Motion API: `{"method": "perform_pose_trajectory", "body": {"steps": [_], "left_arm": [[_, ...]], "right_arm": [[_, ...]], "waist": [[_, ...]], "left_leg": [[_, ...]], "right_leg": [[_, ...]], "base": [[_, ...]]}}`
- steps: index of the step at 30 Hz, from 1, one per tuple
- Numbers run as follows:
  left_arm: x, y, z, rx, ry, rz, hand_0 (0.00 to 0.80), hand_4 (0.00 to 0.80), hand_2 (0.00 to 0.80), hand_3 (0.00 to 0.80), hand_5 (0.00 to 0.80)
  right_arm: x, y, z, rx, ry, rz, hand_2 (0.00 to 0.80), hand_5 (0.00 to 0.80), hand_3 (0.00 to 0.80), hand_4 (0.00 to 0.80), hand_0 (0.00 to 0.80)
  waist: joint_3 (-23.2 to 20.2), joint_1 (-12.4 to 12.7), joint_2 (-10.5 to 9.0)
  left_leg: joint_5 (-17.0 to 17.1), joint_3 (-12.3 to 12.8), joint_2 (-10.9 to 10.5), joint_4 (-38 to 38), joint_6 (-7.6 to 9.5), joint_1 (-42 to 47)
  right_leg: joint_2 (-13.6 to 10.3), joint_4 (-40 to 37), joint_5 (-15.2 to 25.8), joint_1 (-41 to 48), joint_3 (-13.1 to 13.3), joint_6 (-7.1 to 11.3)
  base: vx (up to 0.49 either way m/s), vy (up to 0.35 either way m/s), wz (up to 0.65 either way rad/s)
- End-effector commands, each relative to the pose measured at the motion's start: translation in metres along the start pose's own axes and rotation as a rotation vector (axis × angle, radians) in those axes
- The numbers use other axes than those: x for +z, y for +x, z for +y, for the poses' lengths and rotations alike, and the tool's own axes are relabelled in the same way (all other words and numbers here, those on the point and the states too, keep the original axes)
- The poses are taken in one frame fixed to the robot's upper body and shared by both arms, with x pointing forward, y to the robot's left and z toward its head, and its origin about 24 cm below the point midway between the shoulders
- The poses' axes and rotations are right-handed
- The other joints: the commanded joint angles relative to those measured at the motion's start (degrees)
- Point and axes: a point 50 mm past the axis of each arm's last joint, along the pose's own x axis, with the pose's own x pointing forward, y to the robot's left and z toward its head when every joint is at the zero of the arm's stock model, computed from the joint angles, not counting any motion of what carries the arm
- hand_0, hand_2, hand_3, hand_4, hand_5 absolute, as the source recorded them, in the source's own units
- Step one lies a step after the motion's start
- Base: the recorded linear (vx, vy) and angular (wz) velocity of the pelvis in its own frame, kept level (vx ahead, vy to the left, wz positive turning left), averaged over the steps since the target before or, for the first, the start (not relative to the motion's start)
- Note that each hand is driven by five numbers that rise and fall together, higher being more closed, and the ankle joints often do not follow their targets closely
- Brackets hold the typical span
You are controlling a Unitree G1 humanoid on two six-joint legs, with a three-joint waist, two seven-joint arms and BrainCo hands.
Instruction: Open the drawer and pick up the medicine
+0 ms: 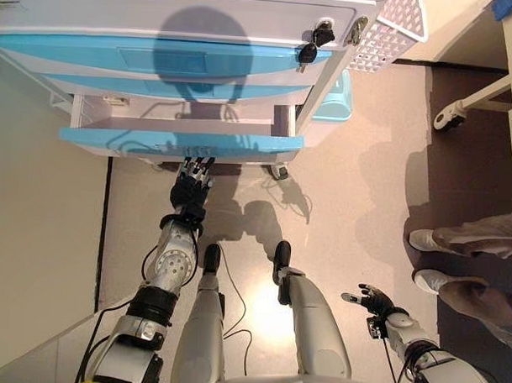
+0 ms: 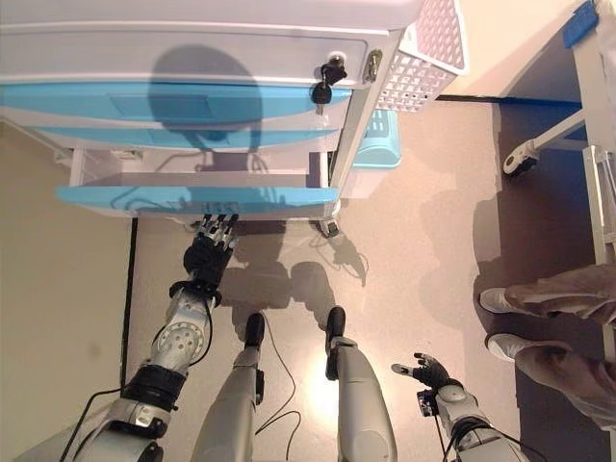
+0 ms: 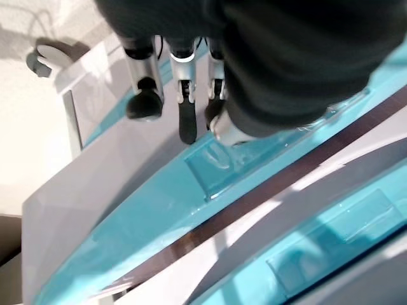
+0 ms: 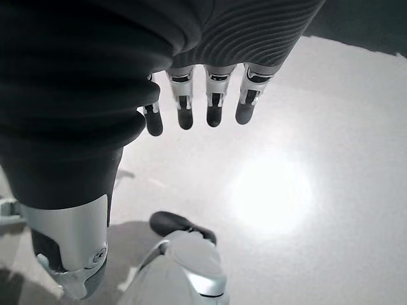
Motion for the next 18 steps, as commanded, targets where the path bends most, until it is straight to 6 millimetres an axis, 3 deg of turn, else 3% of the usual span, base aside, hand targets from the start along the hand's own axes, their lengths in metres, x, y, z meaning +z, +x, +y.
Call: {"method": "perform_pose_trajectory", "body": {"steps": [1,7,11,18], "left_arm": [[0.057,-0.014,-0.090,-0.524,0.001,-0.291,0.800,0.800,0.800,0.800,0.800],[0.045,-0.022,-0.080,-0.511,-0.002,-0.219,0.800,0.800,0.800,0.800,0.800],[0.033,-0.030,-0.070,-0.489,-0.010,-0.150,0.800,0.800,0.800,0.800,0.800],[0.024,-0.042,-0.051,-0.438,-0.002,-0.084,0.800,0.800,0.800,0.800,0.800]], "right_arm": [[-0.034,-0.008,-0.018,-0.054,-0.053,0.102,0.000,0.000,0.000,0.000,0.000],[-0.039,-0.010,-0.020,-0.062,-0.054,0.121,0.000,0.000,0.000,0.000,0.000],[-0.040,-0.010,-0.019,-0.065,-0.052,0.126,0.000,0.000,0.000,0.000,0.000],[-0.042,-0.011,-0.025,-0.080,-0.056,0.133,0.000,0.000,0.000,0.000,0.000]], "waist": [[-5.5,1.5,0.39],[-4.8,3.4,1.02],[-3.4,5.3,1.71],[-2.9,7.2,2.07]], "left_leg": [[-1.2,-1.4,-4.4,4.3,2.66,-5.7],[-0.3,-4.5,-5.1,3.9,2.16,-4.5],[1.1,-8.0,-5.5,3.0,1.92,-3.8],[2.0,-10.4,-6.1,2.6,2.01,-3.4]], "right_leg": [[0.9,-3.2,2.2,2.2,-0.8,2.23],[0.2,-1.0,0.2,3.8,-3.6,1.81],[-0.3,0.7,-1.7,4.9,-7.2,1.18],[-0.8,1.4,-2.8,6.0,-9.6,1.06]], "base": [[0.008,-0.011,0.16],[0.012,-0.042,0.24],[-0.013,-0.072,0.39],[0.001,-0.040,0.32]]}}
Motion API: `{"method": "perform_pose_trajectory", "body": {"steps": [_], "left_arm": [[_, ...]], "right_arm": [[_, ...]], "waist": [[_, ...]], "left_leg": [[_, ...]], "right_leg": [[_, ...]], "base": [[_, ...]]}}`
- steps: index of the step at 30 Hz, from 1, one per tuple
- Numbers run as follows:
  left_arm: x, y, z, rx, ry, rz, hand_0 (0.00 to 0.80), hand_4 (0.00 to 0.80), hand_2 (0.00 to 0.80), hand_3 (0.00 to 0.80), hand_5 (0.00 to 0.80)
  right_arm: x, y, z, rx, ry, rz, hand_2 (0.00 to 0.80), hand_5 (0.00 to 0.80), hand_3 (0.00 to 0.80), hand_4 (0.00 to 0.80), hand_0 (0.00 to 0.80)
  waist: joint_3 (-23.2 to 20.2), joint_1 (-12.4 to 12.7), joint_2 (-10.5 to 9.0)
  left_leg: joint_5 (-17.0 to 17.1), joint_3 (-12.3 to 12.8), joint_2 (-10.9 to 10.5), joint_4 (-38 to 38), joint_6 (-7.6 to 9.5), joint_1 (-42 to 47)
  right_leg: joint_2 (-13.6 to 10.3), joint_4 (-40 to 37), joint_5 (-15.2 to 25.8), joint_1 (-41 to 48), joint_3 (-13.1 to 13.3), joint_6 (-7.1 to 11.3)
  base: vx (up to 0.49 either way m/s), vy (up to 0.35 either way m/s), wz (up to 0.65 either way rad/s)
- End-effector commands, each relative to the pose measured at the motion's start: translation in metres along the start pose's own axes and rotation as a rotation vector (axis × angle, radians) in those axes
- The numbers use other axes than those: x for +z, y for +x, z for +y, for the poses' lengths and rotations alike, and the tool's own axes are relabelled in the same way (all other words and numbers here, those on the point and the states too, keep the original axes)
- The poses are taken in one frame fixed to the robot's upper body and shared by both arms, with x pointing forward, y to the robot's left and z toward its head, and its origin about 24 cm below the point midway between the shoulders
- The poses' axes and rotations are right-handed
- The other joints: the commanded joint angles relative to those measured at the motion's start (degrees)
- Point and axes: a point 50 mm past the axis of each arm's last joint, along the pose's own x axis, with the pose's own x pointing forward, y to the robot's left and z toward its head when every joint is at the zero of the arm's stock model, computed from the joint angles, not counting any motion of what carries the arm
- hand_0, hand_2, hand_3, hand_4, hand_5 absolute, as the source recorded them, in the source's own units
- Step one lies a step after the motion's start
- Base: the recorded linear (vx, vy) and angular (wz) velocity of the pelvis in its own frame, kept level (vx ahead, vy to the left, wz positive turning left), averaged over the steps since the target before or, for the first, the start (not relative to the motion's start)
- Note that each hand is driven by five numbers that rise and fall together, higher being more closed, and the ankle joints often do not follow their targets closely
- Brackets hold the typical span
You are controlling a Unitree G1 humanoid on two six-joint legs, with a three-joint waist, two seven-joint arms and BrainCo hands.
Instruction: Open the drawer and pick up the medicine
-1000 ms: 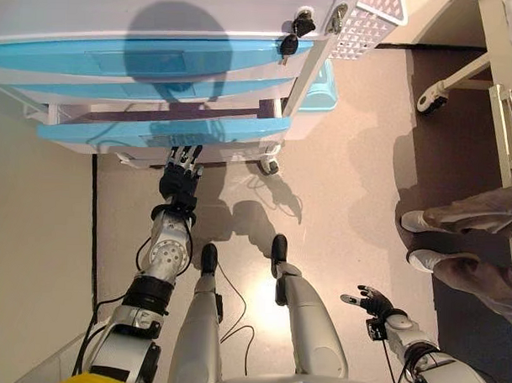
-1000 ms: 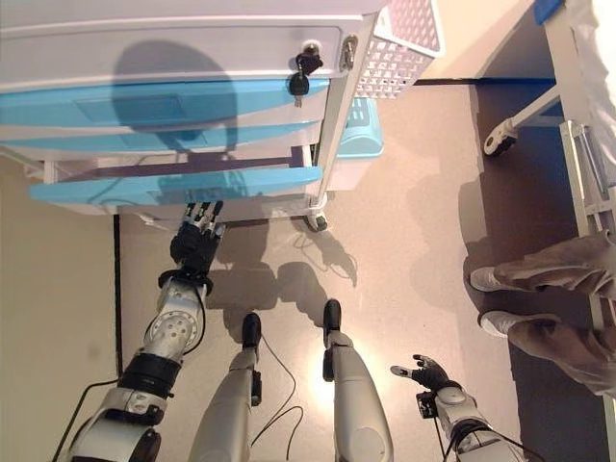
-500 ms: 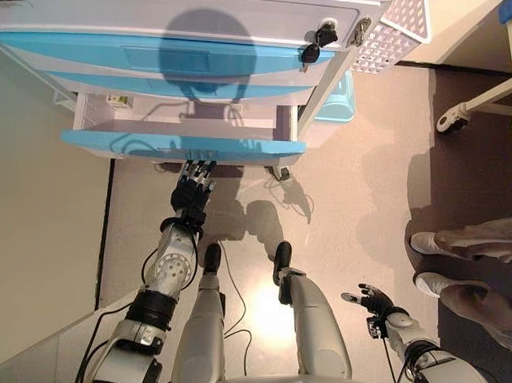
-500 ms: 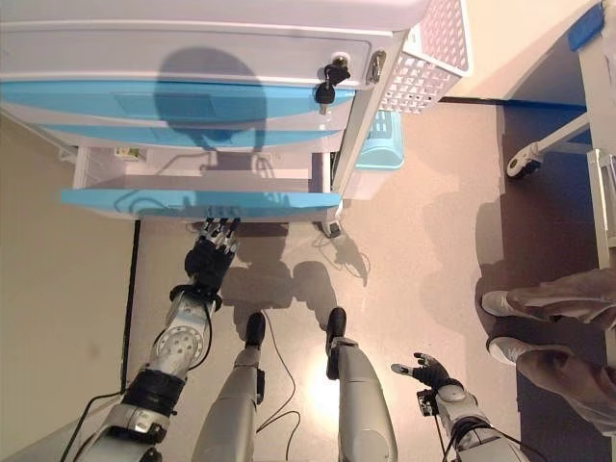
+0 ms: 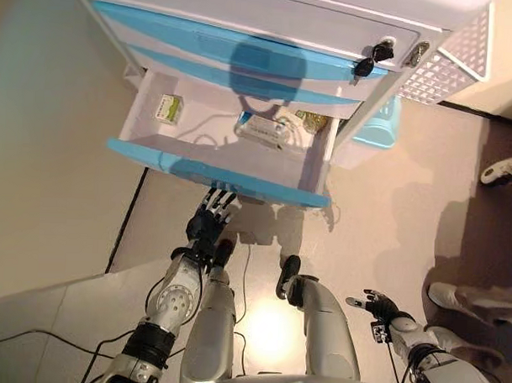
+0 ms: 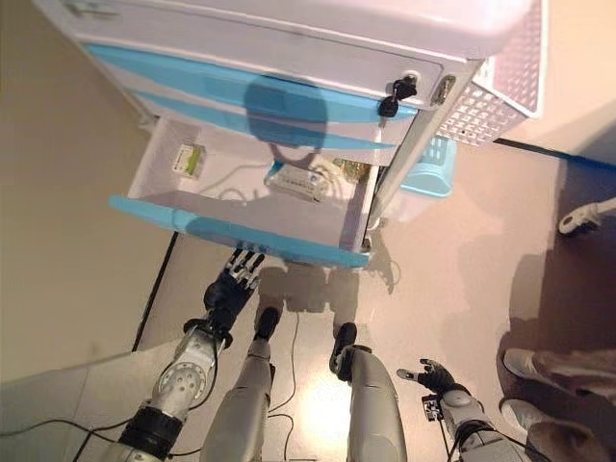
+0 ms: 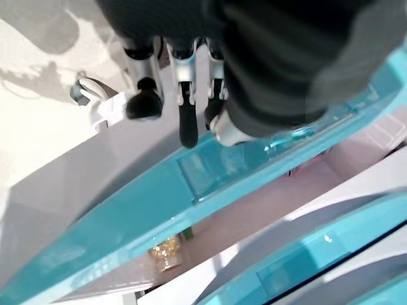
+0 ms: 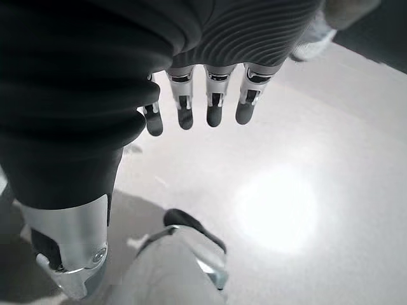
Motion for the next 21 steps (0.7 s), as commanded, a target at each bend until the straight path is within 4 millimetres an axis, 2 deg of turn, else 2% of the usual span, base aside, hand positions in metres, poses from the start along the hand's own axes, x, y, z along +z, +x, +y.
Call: {"method": "perform_pose_trajectory", "body": {"steps": [1,9,10,11,12,21], "left_arm": [[0.064,-0.010,-0.068,-0.421,0.057,-0.285,0.800,0.800,0.800,0.800,0.800],[0.048,-0.023,-0.051,-0.381,0.065,-0.162,0.800,0.800,0.800,0.800,0.800],[0.045,-0.024,-0.048,-0.374,0.068,-0.143,0.555,0.555,0.555,0.555,0.555],[0.044,-0.025,-0.045,-0.365,0.075,-0.131,0.129,0.129,0.129,0.129,0.129],[0.044,-0.026,-0.043,-0.361,0.078,-0.121,0.000,0.000,0.000,0.000,0.000],[0.039,-0.030,-0.034,-0.324,0.079,-0.077,0.000,0.000,0.000,0.000,0.000]], "right_arm": [[-0.032,-0.007,-0.017,-0.050,-0.058,0.090,0.000,0.000,0.000,0.000,0.000],[-0.032,-0.008,-0.020,-0.053,-0.075,0.090,0.000,0.000,0.000,0.000,0.000],[-0.031,-0.007,-0.020,-0.052,-0.080,0.086,0.000,0.000,0.000,0.000,0.000],[-0.029,-0.007,-0.019,-0.049,-0.081,0.082,0.000,0.000,0.000,0.000,0.000],[-0.029,-0.007,-0.019,-0.048,-0.083,0.081,0.000,0.000,0.000,0.000,0.000],[-0.021,-0.005,-0.014,-0.033,-0.088,0.055,0.000,0.000,0.000,0.000,0.000]], "waist": [[-4.3,1.3,-0.64],[-3.3,4.1,-0.30],[-3.2,4.4,-0.24],[-3.2,4.6,-0.28],[-3.2,4.9,-0.28],[-3.3,5.6,-0.44]], "left_leg": [[2.4,0.5,-6.2,1.2,2.02,-4.0],[3.7,-2.8,-6.5,1.2,1.80,-4.6],[3.8,-3.1,-6.5,1.1,1.75,-4.7],[3.9,-3.2,-6.4,1.1,1.71,-4.7],[4.0,-3.4,-6.3,0.9,1.69,-4.6],[4.3,-3.9,-6.4,0.4,1.87,-4.3]], "right_leg": [[0.5,-7.6,5.6,3.4,-0.2,5.21],[0.4,-6.1,3.9,4.1,-3.3,4.93],[0.5,-6.1,3.8,4.2,-3.6,4.92],[0.6,-6.2,3.8,4.4,-3.8,4.91],[0.6,-6.3,3.7,4.5,-4.1,4.87],[0.6,-6.3,3.6,5.0,-4.8,5.20]], "base": [[-0.009,-0.060,0.29],[-0.010,-0.051,0.22],[-0.001,-0.038,0.20],[-0.007,-0.034,0.18],[-0.006,-0.029,0.17],[0.010,-0.006,0.09]]}}
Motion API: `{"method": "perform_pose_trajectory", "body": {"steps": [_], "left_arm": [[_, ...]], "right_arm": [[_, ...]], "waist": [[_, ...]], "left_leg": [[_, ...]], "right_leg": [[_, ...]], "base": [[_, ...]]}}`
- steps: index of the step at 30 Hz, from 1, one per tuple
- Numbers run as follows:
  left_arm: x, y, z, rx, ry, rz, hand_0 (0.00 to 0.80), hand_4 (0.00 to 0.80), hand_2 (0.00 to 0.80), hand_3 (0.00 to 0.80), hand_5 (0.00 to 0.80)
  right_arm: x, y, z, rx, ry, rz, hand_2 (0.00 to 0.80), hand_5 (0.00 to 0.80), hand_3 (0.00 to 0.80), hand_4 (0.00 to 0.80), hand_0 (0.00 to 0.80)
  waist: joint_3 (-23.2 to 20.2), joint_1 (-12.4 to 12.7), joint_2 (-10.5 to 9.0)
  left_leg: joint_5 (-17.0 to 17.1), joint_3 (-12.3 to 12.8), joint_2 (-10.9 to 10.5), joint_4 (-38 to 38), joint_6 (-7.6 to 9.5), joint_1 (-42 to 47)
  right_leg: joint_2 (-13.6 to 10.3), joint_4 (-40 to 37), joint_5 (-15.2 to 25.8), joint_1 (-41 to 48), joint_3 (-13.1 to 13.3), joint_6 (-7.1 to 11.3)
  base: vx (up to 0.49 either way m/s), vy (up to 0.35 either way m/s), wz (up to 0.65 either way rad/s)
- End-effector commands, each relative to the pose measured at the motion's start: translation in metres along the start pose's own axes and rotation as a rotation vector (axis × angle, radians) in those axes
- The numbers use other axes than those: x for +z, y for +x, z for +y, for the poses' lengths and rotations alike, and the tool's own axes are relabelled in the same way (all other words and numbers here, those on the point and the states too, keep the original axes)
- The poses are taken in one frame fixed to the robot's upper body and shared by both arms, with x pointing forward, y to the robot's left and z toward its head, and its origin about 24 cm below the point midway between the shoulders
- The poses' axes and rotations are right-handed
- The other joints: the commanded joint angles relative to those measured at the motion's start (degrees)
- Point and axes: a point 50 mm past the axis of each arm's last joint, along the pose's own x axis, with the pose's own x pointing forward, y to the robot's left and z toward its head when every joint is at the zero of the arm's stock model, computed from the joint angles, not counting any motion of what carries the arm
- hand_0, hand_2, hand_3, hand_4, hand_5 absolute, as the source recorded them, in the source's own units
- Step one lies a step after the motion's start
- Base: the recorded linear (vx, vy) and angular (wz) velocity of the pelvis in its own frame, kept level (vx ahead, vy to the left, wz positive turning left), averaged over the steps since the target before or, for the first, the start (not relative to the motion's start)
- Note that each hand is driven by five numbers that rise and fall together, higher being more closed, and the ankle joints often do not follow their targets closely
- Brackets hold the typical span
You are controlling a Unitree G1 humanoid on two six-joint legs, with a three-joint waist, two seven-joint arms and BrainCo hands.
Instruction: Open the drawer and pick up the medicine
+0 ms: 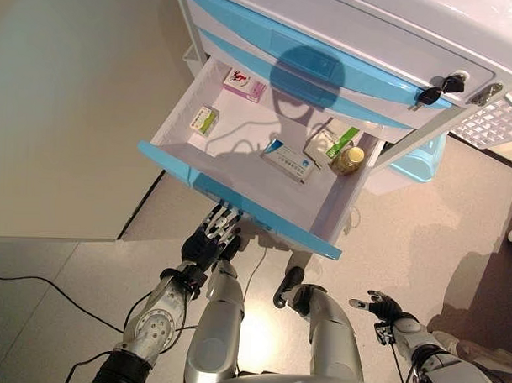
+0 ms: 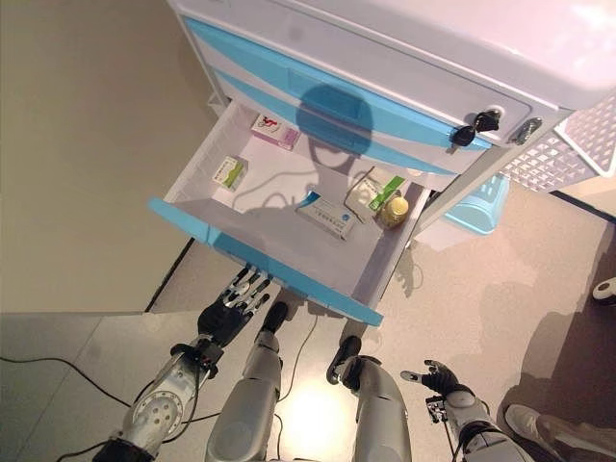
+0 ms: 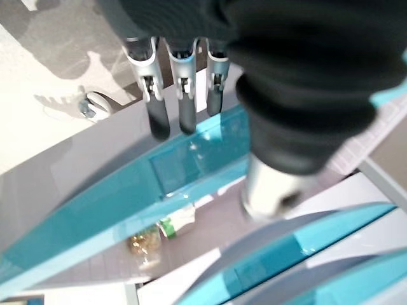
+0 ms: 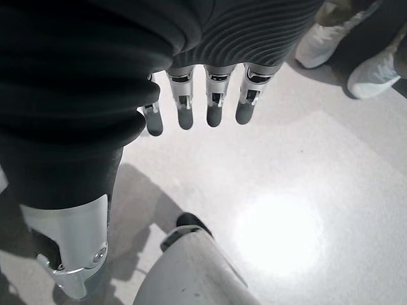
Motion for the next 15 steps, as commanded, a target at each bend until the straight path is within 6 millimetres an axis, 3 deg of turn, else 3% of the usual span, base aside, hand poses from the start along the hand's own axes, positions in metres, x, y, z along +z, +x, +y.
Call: {"method": "perform_pose_trajectory", "body": {"steps": [1,8,15], "left_arm": [[0.047,-0.003,-0.040,-0.232,0.017,-0.220,0.000,0.000,0.000,0.000,0.000],[0.046,-0.001,-0.038,-0.213,0.012,-0.221,0.000,0.000,0.000,0.000,0.000],[0.038,-0.005,-0.023,-0.143,-0.004,-0.190,0.000,0.000,0.000,0.000,0.000]], "right_arm": [[-0.020,-0.004,-0.009,-0.019,-0.056,0.050,0.000,0.000,0.000,0.000,0.000],[-0.020,-0.004,-0.009,-0.020,-0.054,0.055,0.000,0.000,0.000,0.000,0.000],[-0.019,-0.004,-0.011,-0.027,-0.056,0.052,0.000,0.000,0.000,0.000,0.000]], "waist": [[-3.2,-0.6,-0.74],[-3.2,-0.5,-1.04],[-3.5,0.1,-0.68]], "left_leg": [[4.8,0.5,-5.7,-1.4,2.86,-3.4],[4.7,0.5,-6.0,-1.5,3.06,-3.5],[4.8,-0.1,-6.5,-1.4,3.16,-3.8]], "right_leg": [[1.6,-8.2,6.6,2.3,1.0,5.83],[1.4,-7.8,6.5,2.1,1.3,5.94],[1.1,-7.2,6.1,2.2,0.5,5.90]], "base": [[0.010,0.001,0.10],[0.008,0.002,0.02],[0.006,-0.002,0.03]]}}
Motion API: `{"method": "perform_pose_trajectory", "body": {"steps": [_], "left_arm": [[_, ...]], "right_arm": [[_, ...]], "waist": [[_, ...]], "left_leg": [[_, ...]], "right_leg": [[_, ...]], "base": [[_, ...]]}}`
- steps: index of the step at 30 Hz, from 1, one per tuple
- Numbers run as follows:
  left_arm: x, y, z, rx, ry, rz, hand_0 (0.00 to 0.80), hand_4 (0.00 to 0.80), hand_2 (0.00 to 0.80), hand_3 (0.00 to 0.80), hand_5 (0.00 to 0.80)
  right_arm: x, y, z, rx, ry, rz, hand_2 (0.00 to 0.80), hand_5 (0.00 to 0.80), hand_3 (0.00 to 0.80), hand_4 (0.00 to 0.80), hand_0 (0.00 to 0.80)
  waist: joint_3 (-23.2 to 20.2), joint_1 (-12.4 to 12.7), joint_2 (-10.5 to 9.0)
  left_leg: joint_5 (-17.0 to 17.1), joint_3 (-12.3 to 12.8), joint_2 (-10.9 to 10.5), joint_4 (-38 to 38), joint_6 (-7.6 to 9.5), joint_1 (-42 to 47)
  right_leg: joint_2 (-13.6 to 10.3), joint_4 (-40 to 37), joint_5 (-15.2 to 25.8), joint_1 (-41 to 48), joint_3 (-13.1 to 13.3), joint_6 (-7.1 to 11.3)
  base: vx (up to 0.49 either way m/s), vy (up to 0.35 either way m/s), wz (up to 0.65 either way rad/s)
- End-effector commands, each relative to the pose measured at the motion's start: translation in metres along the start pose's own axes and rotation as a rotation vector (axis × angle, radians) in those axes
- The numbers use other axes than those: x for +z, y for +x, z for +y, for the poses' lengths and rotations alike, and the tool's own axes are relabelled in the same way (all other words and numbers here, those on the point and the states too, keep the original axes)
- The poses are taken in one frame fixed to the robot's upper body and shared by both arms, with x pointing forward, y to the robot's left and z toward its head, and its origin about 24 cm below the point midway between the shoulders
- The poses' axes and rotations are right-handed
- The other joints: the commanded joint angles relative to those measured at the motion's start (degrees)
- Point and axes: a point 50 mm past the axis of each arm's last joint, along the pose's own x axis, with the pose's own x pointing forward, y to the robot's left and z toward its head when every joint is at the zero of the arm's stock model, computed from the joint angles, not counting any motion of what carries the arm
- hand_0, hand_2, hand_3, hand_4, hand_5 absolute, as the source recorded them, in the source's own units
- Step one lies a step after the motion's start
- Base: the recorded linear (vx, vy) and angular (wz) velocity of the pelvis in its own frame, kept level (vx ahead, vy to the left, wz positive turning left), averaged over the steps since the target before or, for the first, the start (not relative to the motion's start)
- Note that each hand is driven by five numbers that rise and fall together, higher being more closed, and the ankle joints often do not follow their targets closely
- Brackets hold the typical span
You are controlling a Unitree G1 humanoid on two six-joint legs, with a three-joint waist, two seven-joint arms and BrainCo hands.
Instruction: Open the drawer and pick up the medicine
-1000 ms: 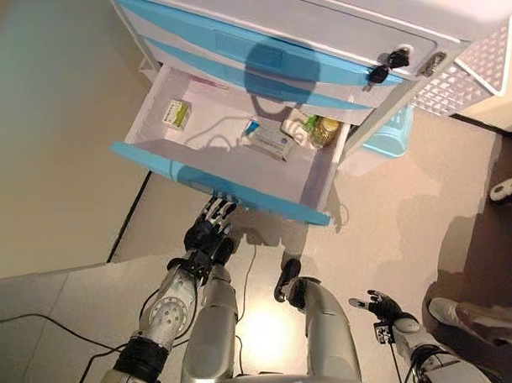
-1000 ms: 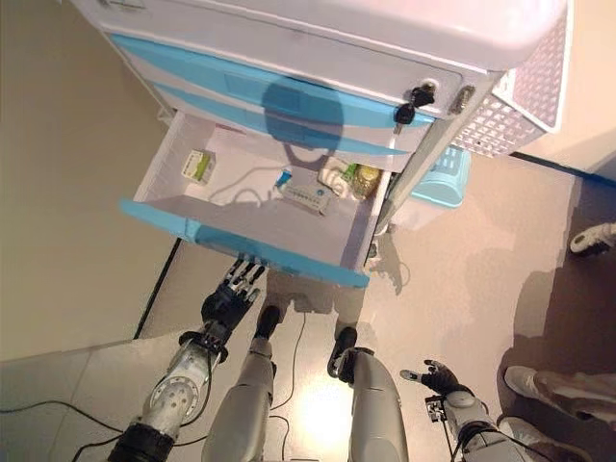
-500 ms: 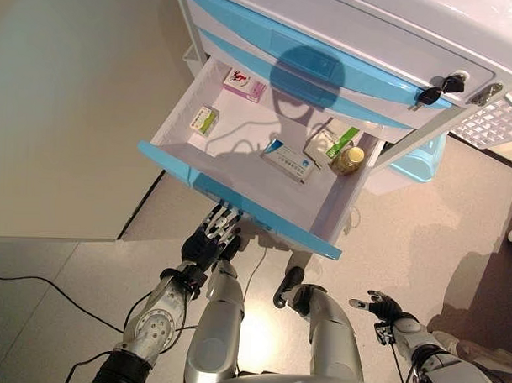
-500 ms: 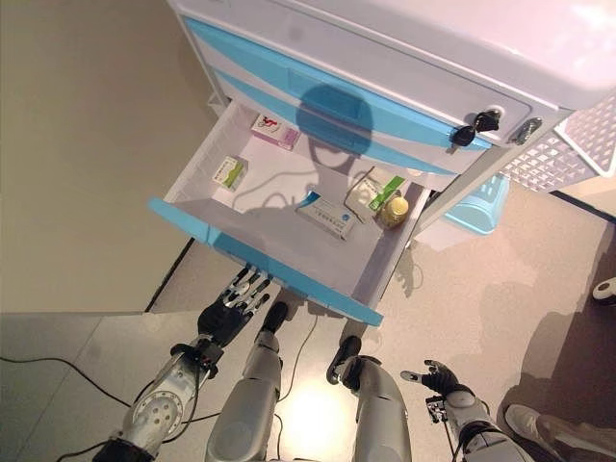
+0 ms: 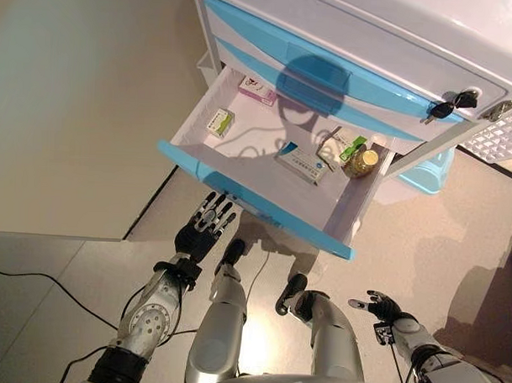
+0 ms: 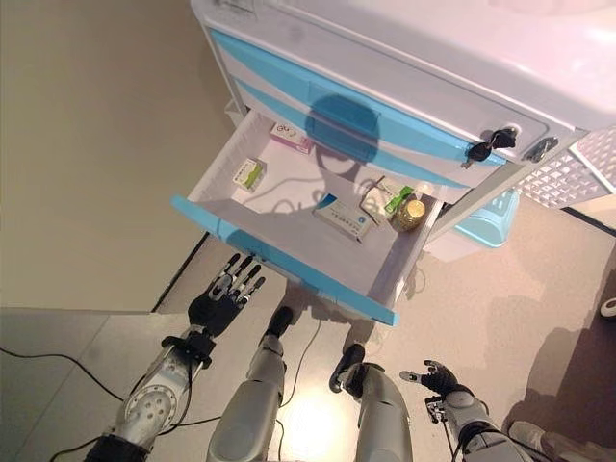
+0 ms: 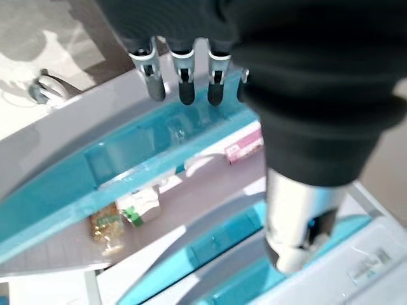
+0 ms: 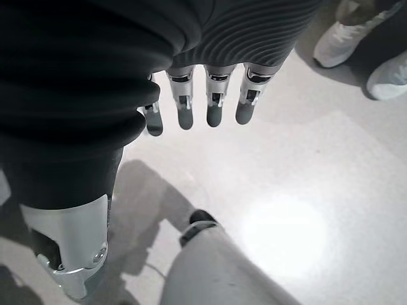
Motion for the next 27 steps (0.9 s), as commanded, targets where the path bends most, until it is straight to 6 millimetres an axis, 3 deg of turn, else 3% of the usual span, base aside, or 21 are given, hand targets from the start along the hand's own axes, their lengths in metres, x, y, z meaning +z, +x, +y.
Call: {"method": "perform_pose_trajectory", "body": {"steps": [1,2,3,6,7,10,11,12,13,16,18,21,22,24,27], "left_arm": [[0.019,-0.002,-0.017,-0.101,-0.023,-0.108,0.000,0.000,0.000,0.000,0.000],[0.018,-0.007,-0.003,-0.035,0.015,-0.100,0.000,0.000,0.000,0.000,0.000],[0.018,-0.006,-0.003,-0.038,0.017,-0.100,0.000,0.000,0.000,0.000,0.000],[0.015,-0.014,0.019,0.061,0.048,-0.083,0.000,0.000,0.000,0.000,0.000],[0.013,-0.023,0.045,0.187,0.069,-0.075,0.000,0.000,0.000,0.000,0.000],[0.014,-0.041,0.083,0.397,0.144,-0.071,0.000,0.000,0.000,0.000,0.000],[0.014,-0.041,0.083,0.396,0.144,-0.072,0.000,0.000,0.000,0.000,0.000],[0.006,-0.055,0.106,0.521,0.178,-0.028,0.000,0.000,0.000,0.000,0.000],[0.006,-0.055,0.106,0.521,0.178,-0.028,0.000,0.000,0.000,0.000,0.000],[0.001,-0.075,0.138,0.756,0.282,0.015,0.000,0.000,0.000,0.000,0.000],[-0.003,-0.081,0.144,0.801,0.300,0.039,0.000,0.000,0.000,0.000,0.000],[-0.026,-0.116,0.170,1.029,0.353,0.212,0.000,0.000,0.000,0.000,0.000],[-0.026,-0.116,0.170,1.029,0.354,0.212,0.000,0.000,0.000,0.000,0.000],[-0.047,-0.148,0.182,1.137,0.416,0.409,0.000,0.000,0.000,0.000,0.000],[-0.053,-0.165,0.186,1.182,0.443,0.493,0.000,0.000,0.000,0.000,0.000]], "right_arm": [[-0.019,-0.004,-0.012,-0.029,-0.055,0.054,0.000,0.000,0.000,0.000,0.000],[-0.021,-0.005,-0.013,-0.033,-0.050,0.060,0.000,0.000,0.000,0.000,0.000],[-0.021,-0.005,-0.013,-0.034,-0.047,0.059,0.000,0.000,0.000,0.000,0.000],[-0.026,-0.006,-0.016,-0.043,-0.042,0.077,0.000,0.000,0.000,0.000,0.000],[-0.032,-0.008,-0.019,-0.048,-0.029,0.090,0.000,0.000,0.000,0.000,0.000],[-0.035,-0.009,-0.023,-0.066,0.009,0.094,0.000,0.000,0.000,0.000,0.000],[-0.035,-0.009,-0.023,-0.066,0.009,0.093,0.000,0.000,0.000,0.000,0.000],[-0.034,-0.009,-0.026,-0.073,0.021,0.088,0.000,0.000,0.000,0.000,0.000],[-0.034,-0.009,-0.026,-0.073,0.021,0.088,0.000,0.000,0.000,0.000,0.000],[-0.037,-0.010,-0.029,-0.095,0.052,0.096,0.000,0.000,0.000,0.000,0.000],[-0.037,-0.010,-0.029,-0.100,0.055,0.097,0.000,0.000,0.000,0.000,0.000],[-0.050,-0.013,-0.027,-0.109,0.067,0.137,0.000,0.000,0.000,0.000,0.000],[-0.050,-0.013,-0.027,-0.109,0.066,0.138,0.000,0.000,0.000,0.000,0.000],[-0.055,-0.015,-0.028,-0.118,0.065,0.143,0.000,0.000,0.000,0.000,0.000],[-0.052,-0.014,-0.026,-0.114,0.068,0.119,0.000,0.000,0.000,0.000,0.000]], "waist": [[-0.7,-0.3,-0.64],[-1.1,-0.6,-1.15],[-1.0,-0.3,-0.58],[-1.8,-0.6,-0.75],[-2.9,-0.9,-0.80],[-4.6,-1.4,-0.72],[-4.5,-1.4,-0.69],[-5.4,-1.9,-0.46],[-5.3,-1.9,-0.45],[-8.2,-3.4,-0.07],[-9.0,-3.7,0.16],[-12.3,-5.4,0.05],[-12.3,-5.3,0.04],[-14.5,-6.5,-0.16],[-15.6,-6.8,-0.47]], "left_leg": [[5.0,0.0,-5.1,-2.2,3.53,-3.4],[3.4,0.2,-5.1,-2.3,3.47,-2.4],[5.1,0.0,-5.0,-2.4,3.43,-3.1],[4.9,0.4,-4.7,-3.0,3.34,-1.8],[4.6,0.9,-4.4,-3.4,3.34,-0.5],[4.5,1.7,-3.8,-4.7,3.04,2.1],[4.5,1.7,-3.8,-4.8,3.04,2.2],[4.4,2.4,-3.3,-6.0,2.87,4.6],[4.4,2.4,-3.3,-6.0,2.87,4.6],[4.3,4.7,-2.5,-9.5,2.70,10.4],[4.5,5.2,-2.2,-10.5,2.75,11.7],[3.9,7.3,-1.9,-13.7,2.90,16.5],[3.9,7.4,-1.8,-13.9,2.91,16.6],[3.4,9.1,-1.8,-15.9,3.06,19.6],[2.9,10.6,-1.5,-17.0,3.35,21.5]], "right_leg": [[2.1,-7.4,6.7,1.9,0.6,4.73],[2.0,-7.0,5.0,2.8,1.3,5.18],[2.1,-7.6,6.8,2.4,0.5,4.76],[2.3,-9.0,7.3,4.3,0.8,4.96],[2.4,-10.2,7.7,5.8,1.2,5.18],[2.8,-13.4,8.7,9.1,1.9,5.66],[2.8,-13.5,8.7,9.3,1.9,5.66],[3.1,-15.8,9.3,11.8,2.5,5.92],[3.1,-15.8,9.3,11.8,2.5,5.92],[3.5,-21.8,11.2,17.3,3.6,6.91],[3.7,-23.5,11.9,18.5,3.9,7.19],[4.2,-28.6,13.4,22.7,5.3,8.01],[4.3,-28.8,13.5,22.9,5.4,8.01],[4.4,-31.7,14.5,25.2,6.8,8.74],[4.6,-33.3,15.2,26.3,8.5,8.95]], "base": [[0.103,-0.062,0.06],[0.012,0.003,0.09],[0.033,0.013,0.11],[0.013,0.038,0.04],[0.084,0.039,0.02],[0.075,0.043,-0.07],[0.088,0.061,-0.08],[0.051,0.043,-0.08],[0.150,0.108,-0.12],[0.163,0.094,-0.35],[0.131,0.068,-0.39],[0.170,0.069,-0.43],[0.104,0.035,-0.38],[0.170,0.079,-0.25],[0.119,0.054,-0.39]]}}
